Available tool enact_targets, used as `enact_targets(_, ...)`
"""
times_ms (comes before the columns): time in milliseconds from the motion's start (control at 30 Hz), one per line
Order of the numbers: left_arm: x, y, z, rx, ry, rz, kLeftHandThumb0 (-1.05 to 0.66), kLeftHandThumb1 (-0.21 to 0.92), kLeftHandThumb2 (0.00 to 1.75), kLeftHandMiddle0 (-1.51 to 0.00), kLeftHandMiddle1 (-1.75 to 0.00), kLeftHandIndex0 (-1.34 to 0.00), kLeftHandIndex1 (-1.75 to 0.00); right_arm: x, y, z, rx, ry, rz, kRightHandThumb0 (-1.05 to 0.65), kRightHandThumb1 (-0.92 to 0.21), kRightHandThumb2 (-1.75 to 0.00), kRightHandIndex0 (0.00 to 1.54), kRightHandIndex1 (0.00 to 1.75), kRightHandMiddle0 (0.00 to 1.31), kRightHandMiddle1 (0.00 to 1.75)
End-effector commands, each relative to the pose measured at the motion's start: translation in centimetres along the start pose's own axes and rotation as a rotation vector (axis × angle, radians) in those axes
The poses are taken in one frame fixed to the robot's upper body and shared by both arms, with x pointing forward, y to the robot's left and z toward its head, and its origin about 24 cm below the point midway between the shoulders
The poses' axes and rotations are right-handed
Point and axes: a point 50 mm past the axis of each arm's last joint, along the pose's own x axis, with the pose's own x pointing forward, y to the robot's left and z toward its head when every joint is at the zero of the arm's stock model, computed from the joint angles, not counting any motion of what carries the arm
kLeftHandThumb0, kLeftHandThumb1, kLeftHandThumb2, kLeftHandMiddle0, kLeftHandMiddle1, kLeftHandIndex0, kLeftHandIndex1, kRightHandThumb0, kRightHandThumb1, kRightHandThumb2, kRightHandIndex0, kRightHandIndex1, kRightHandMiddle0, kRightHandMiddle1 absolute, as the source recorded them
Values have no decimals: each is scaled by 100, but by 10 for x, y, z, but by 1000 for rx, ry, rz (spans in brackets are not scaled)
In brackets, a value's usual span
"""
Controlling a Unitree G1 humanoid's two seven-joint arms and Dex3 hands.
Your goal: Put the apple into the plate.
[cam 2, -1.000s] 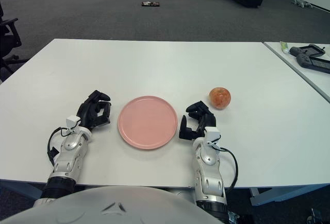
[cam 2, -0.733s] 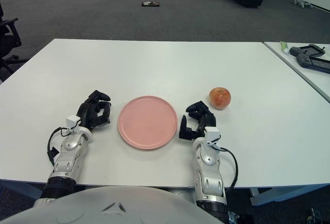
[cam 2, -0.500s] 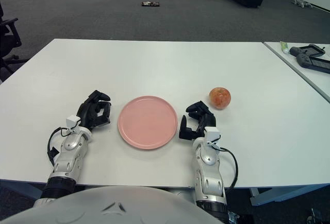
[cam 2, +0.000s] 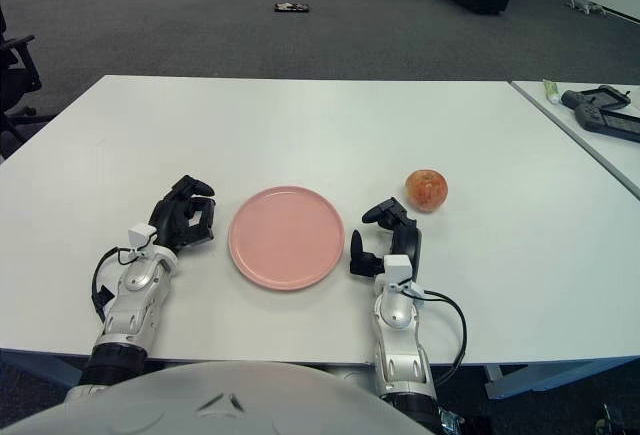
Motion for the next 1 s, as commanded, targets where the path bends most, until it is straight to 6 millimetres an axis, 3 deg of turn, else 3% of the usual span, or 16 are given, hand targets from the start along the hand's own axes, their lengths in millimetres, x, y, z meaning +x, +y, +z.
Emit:
enact_targets(0, -5, 1, -14, 11, 66, 16, -46, 38, 124, -131, -175, -56, -175, 4, 1, 4, -38, -72, -13, -1, -15, -152, 78, 173, 47, 174)
enact_targets(133, -5, 1, -15, 7, 65, 11, -46, 38, 125, -131, -175, -56, -175, 5, 1, 4, -132, -134, -42, -1, -35, -130, 62, 174, 33, 174)
enact_targets(200, -5, 1, -15, 3, 66, 8, -46, 38, 125, -129, -175, -57, -175, 5, 1, 5, -183, -170, -57, -1, -61, -97, 42, 173, 17, 175)
enact_targets(267, -5, 2, -15, -2, 70, 6, -46, 37, 125, -129, -175, -57, -175, 7, 0, 6, -250, -215, -65, -18, -76, -75, 23, 156, 18, 175)
enact_targets(333, -5, 2, -15, -8, 75, 5, -46, 37, 126, -129, -175, -57, -175, 8, 0, 7, -296, -249, -73, -26, -84, -64, 12, 143, 18, 175)
enact_targets(400, -5, 2, -16, -17, 80, 5, -46, 37, 126, -129, -175, -57, -175, 9, -1, 10, -349, -292, -87, -47, -77, -75, 5, 104, 7, 138)
enact_targets(433, -5, 2, -16, -21, 80, 5, -46, 37, 126, -129, -175, -57, -175, 10, -1, 11, -377, -312, -99, -50, -75, -77, 4, 97, 6, 131)
enact_targets(533, -5, 2, -16, -26, 80, 7, -46, 37, 126, -129, -175, -57, -175, 10, -2, 12, -459, -351, -145, -63, -64, -85, 1, 46, 1, 98)
enact_targets(633, -5, 2, -16, -22, 86, 13, -46, 38, 125, -129, -175, -57, -175, 12, -4, 13, -537, -378, -205, -68, -58, -86, 0, 16, 0, 79)
enact_targets(733, -5, 2, -15, -13, 85, 14, -46, 38, 125, -129, -175, -56, -175, 12, -3, 13, -576, -377, -243, -72, -54, -85, 0, 5, 0, 63)
enact_targets(967, -5, 1, -15, -3, 75, 15, -46, 38, 125, -130, -175, -56, -175, 15, -3, 15, -650, -327, -334, -71, -49, -81, 0, 0, 0, 31)
